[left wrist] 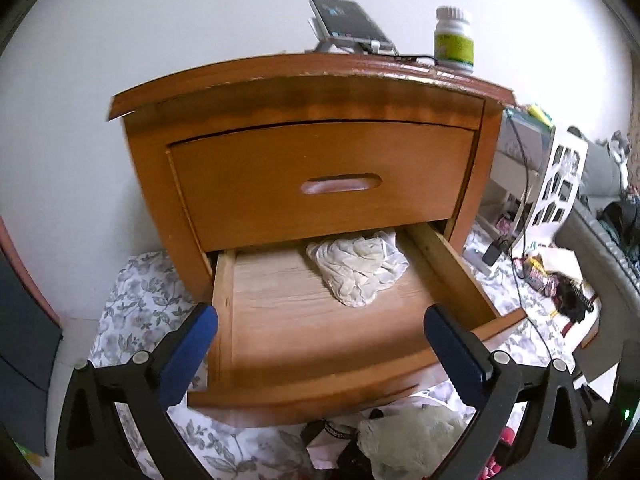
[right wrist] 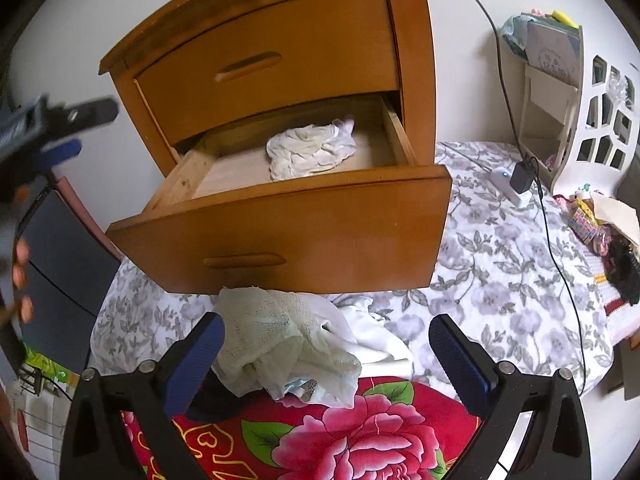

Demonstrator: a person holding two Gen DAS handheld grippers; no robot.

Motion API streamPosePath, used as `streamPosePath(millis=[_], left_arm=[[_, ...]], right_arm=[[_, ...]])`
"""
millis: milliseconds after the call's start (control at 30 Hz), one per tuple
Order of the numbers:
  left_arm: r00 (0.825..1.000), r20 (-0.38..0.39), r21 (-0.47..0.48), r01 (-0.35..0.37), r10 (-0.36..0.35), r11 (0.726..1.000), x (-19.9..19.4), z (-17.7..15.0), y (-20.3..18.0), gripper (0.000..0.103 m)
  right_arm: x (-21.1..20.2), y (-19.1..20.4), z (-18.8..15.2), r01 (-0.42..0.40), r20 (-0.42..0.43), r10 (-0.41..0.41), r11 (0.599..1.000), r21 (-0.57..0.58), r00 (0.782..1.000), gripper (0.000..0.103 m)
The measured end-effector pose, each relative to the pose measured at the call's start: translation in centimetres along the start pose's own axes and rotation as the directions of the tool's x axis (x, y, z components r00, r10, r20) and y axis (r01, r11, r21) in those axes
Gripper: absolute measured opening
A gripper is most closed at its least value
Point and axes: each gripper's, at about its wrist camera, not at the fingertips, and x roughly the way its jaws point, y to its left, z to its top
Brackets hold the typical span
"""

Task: Take underwear out of drawer
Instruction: 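Reach the left gripper into the open drawer toward the white cloth, then lower the left gripper onto the white cloth and close it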

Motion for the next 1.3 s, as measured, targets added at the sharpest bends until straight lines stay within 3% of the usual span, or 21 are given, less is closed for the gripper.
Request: streamPosePath(millis=[133, 233, 367, 600, 867, 1033, 1133, 1300], left_arm=[[0.998, -0.059, 0.000, -0.009, 0.009, 1.000, 2.4, 1.7, -0.6, 0.103], [0.989, -0.143, -0.072, 0.016, -0.026, 0.997, 4.7, 2.5, -0.6, 0.103], [0.969, -0.246, -0.106, -0.004, -0.023, 0.994, 7.9, 3.0, -0.7, 0.103], [0.942, -0.336, -0.106, -0.054, 0.015, 0.993, 12.5, 2.7, -0.9, 0.103], [0.875, -0.485, -0.159, -0.097, 0.008, 0.983, 18.0, 1.8, -1.7, 0.102], [0.867, -0.497, -0.155, -0.125, 0.033, 0.980, 20.1, 1.8, -2.8, 0.101], [0.865, -0.501, -0.204, -0.131, 0.012, 0.970, 21.4, 1.7, -3.3, 0.095], [0.853, -0.522, -0.255, -0.161, 0.005, 0.953, 23.1, 1.2, -3.5, 0.074]], right_arm=[[0.8, -0.2, -0.3, -0.009, -0.020, 0.009, 1.000, -0.001, 1.000, 0.103], [1.4, -0.5, -0.3, -0.012, -0.032, 0.012, 1.000, 0.005, 0.999, 0.103], [2.4, -1.1, -0.5, -0.009, -0.059, 0.011, 1.000, 0.023, 0.998, 0.103], [3.9, -1.6, -0.7, -0.019, -0.092, 0.022, 0.999, 0.036, 0.996, 0.103], [5.0, -2.0, -0.6, -0.029, -0.109, 0.034, 0.998, 0.050, 0.993, 0.103], [5.7, -2.4, -0.6, -0.036, -0.117, 0.043, 0.998, 0.057, 0.992, 0.103], [6.1, -2.7, -0.6, -0.038, -0.126, 0.046, 0.997, 0.067, 0.991, 0.103], [6.7, -3.3, -0.7, -0.041, -0.139, 0.052, 0.996, 0.081, 0.989, 0.103]])
